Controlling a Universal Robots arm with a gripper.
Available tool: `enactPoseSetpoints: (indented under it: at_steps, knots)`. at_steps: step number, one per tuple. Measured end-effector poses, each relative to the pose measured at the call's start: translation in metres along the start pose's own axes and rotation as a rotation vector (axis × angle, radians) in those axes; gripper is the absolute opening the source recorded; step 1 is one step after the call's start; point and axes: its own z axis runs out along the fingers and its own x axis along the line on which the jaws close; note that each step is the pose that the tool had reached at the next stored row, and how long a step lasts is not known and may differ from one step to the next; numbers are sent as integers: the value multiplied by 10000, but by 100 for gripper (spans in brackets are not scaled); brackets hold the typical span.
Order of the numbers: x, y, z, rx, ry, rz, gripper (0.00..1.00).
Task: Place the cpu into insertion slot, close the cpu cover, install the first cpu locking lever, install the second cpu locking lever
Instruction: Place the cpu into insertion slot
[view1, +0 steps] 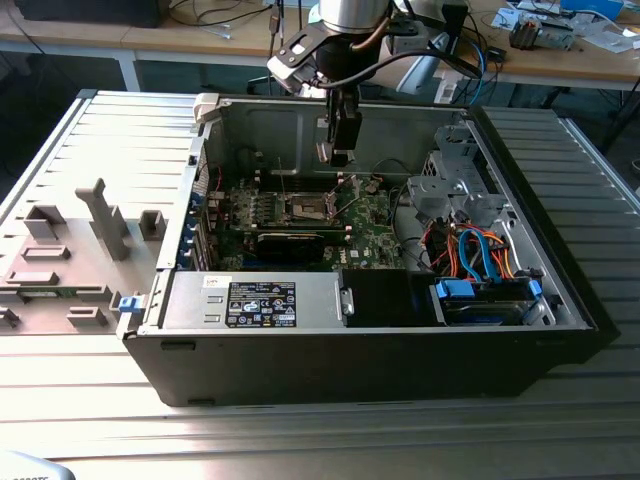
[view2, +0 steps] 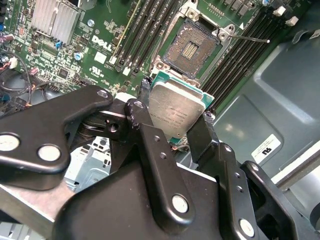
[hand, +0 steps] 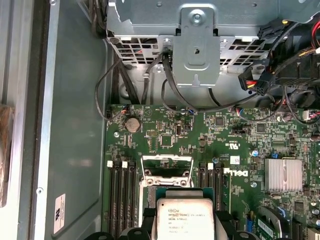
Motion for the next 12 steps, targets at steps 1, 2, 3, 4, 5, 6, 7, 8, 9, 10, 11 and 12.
enactPoseSetpoints:
  at_steps: [1, 2, 3, 4, 5, 6, 7, 8, 9, 10, 11, 12]
  knots:
    - [0, 0, 0, 0, 0, 10, 54]
    - [0, 0, 0, 0, 0, 19, 54]
    - [0, 0, 0, 1, 0, 26, 54]
    - [0, 0, 0, 1, 0, 34, 54]
    - [0, 0, 0, 1, 0, 48, 54]
    - [0, 0, 0, 1, 1, 56, 54]
    - [0, 0, 0, 1, 0, 63, 54]
    - [0, 0, 0, 2, 0, 72, 54]
    - [0, 0, 0, 2, 0, 81, 54]
    - [0, 0, 0, 2, 0, 94, 54]
    - [0, 0, 0, 2, 0, 107, 54]
    - [0, 0, 0, 3, 0, 118, 54]
